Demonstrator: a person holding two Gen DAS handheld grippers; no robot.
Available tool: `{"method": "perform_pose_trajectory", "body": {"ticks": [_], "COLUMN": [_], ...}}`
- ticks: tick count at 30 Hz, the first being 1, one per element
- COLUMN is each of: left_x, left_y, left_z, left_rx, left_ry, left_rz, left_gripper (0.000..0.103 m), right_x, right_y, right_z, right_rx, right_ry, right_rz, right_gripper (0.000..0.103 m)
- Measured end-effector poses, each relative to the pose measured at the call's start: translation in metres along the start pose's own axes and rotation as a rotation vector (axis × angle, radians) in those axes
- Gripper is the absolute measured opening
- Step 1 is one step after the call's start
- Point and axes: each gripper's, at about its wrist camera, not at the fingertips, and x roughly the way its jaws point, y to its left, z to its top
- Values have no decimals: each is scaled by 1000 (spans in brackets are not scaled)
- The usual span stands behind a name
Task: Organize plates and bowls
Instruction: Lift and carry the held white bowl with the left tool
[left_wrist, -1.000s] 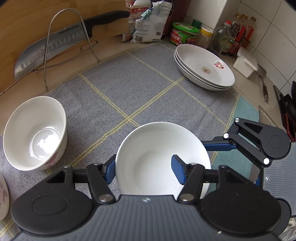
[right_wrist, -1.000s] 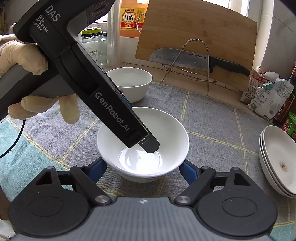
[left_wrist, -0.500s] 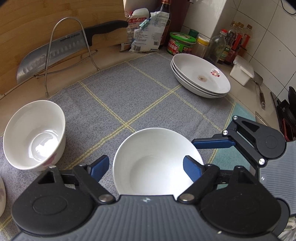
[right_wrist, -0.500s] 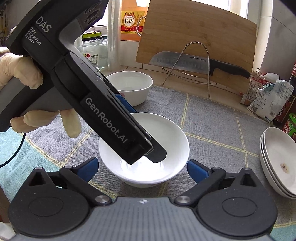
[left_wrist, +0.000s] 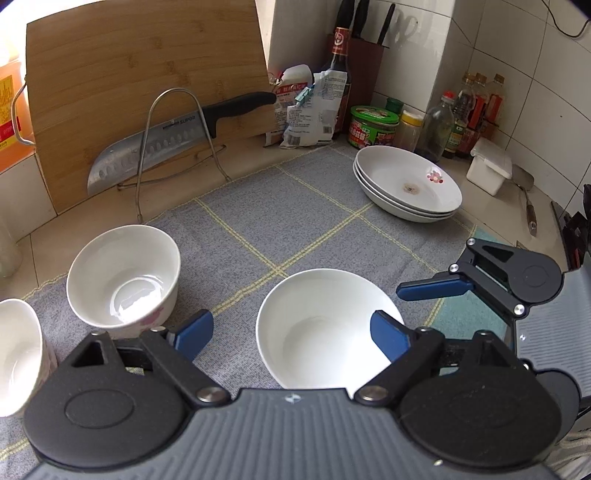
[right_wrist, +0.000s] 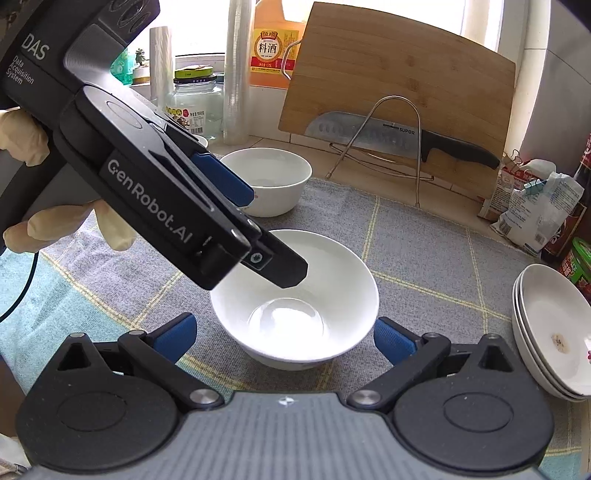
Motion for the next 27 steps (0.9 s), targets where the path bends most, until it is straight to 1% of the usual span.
{"method": "perform_pose_trajectory", "body": {"ticks": [3,5,9,12,14,15,19,20,24,27], "left_x": [-14,-22,-37,-46,-48,-48,-46,-45,-43,-45], "left_y": [1,3,6,7,7,7,7,7,5,7], "left_z": [-2,-2,-2,-3,-3,-3,-2,-1,4,6], "left_rx": [3,-6,-38,-80,-122,-139,-223,-242,-302,-349], "left_ry": [-32,-47,-82,-126,-125,-119,-112,-109,-102,-104], "left_rz": [44,62,125,200,252,263,248,254,310,329], "left_gripper": [97,97,98,99,99,99,99,99,99,99], "right_x": [-4,-8,-15,-16,-14,-12,-4,-2,0,1], "right_y": [4,6,6,2,-4,-7,-18,-22,-35,-43], "right_z": [3,5,13,20,25,27,32,34,38,40], "right_rx": [-13,-26,-38,-64,-96,-114,-161,-167,-201,-221], "right_ry": [-4,-8,-20,-41,-53,-58,-82,-85,-108,-119], "right_rz": [-17,-41,-43,-15,13,28,79,99,157,186], "right_gripper": [103,103,103,103,103,103,103,103,103,103]}}
